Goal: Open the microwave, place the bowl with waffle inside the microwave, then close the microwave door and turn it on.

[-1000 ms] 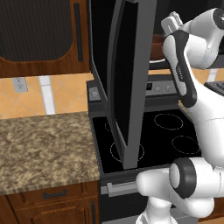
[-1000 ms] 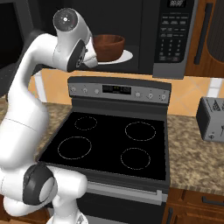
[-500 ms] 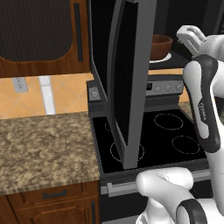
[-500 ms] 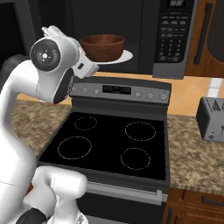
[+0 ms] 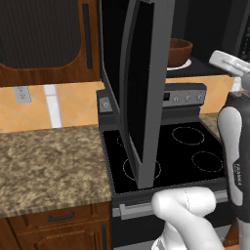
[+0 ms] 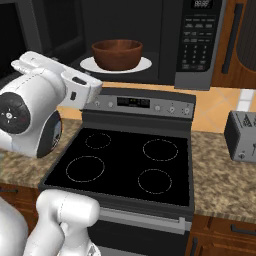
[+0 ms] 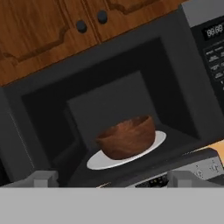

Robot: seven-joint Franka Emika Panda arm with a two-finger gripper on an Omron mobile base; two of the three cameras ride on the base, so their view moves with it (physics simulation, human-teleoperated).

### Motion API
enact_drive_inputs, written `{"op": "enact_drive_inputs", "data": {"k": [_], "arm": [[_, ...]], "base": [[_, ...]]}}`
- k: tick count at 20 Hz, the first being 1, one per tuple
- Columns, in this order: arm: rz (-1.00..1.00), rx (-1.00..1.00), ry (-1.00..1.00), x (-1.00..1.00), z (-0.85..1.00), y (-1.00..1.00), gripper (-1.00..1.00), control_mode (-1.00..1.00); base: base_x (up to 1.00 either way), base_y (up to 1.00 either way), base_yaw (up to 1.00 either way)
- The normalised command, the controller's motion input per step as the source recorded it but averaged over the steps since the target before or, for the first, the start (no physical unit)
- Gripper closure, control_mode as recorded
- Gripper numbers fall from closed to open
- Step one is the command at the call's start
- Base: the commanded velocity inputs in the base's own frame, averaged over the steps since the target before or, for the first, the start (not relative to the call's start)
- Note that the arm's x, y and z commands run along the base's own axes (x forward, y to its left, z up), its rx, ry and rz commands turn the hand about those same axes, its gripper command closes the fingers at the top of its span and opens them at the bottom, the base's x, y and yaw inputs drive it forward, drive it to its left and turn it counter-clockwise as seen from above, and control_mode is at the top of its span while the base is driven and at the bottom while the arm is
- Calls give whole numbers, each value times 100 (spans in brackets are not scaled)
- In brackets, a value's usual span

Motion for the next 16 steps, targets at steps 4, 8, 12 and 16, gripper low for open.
{"op": "enact_drive_inputs", "data": {"k": [4, 8, 12, 16], "arm": [[0, -10, -6, -61, 13, 45, -100, -100], [-4, -1, -15, -88, 13, 24, -100, -100], [-6, -5, -14, -95, 14, 34, -100, -100], [-7, -15, -5, -100, 6, 19, -100, -100]], "base": [[0, 0, 0], [0, 0, 0], [0, 0, 0], [0, 0, 0]]}}
